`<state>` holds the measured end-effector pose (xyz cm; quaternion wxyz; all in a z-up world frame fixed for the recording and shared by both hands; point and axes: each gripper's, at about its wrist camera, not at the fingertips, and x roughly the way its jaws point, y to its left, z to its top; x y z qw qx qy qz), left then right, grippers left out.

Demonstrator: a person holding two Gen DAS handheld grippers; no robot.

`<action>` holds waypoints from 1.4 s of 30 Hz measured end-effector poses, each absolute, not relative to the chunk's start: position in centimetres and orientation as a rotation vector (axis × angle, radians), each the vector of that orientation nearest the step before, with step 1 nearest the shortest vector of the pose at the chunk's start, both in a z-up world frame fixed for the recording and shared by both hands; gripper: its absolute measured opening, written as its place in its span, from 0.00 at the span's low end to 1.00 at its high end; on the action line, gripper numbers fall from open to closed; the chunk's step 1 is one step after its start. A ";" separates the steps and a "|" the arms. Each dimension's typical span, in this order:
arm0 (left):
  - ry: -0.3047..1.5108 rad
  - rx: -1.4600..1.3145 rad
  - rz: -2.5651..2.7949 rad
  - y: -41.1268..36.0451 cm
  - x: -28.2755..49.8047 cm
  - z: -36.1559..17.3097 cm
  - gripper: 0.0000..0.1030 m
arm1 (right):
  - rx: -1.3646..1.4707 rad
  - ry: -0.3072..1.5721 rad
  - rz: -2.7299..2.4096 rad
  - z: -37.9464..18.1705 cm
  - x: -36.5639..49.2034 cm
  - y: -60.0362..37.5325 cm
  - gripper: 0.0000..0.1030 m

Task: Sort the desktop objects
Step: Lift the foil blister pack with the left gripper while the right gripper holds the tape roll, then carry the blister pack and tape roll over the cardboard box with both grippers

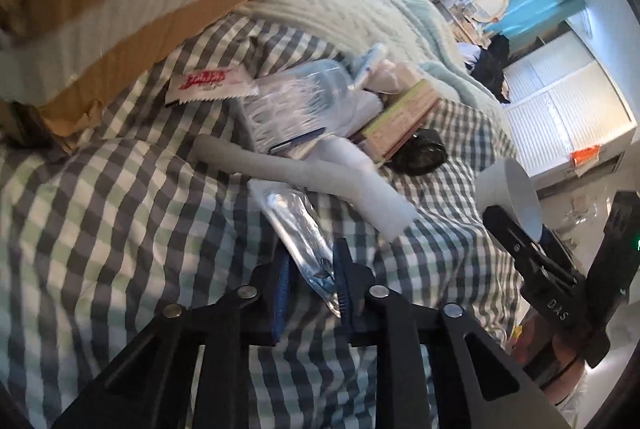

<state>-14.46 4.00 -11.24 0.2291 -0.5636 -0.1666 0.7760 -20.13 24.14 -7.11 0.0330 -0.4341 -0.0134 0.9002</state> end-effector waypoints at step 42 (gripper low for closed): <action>-0.015 -1.489 2.337 5.5 -12.9 -11.3 0.52 | -1.241 -0.027 2.906 -2.1 -18.1 18.8 0.84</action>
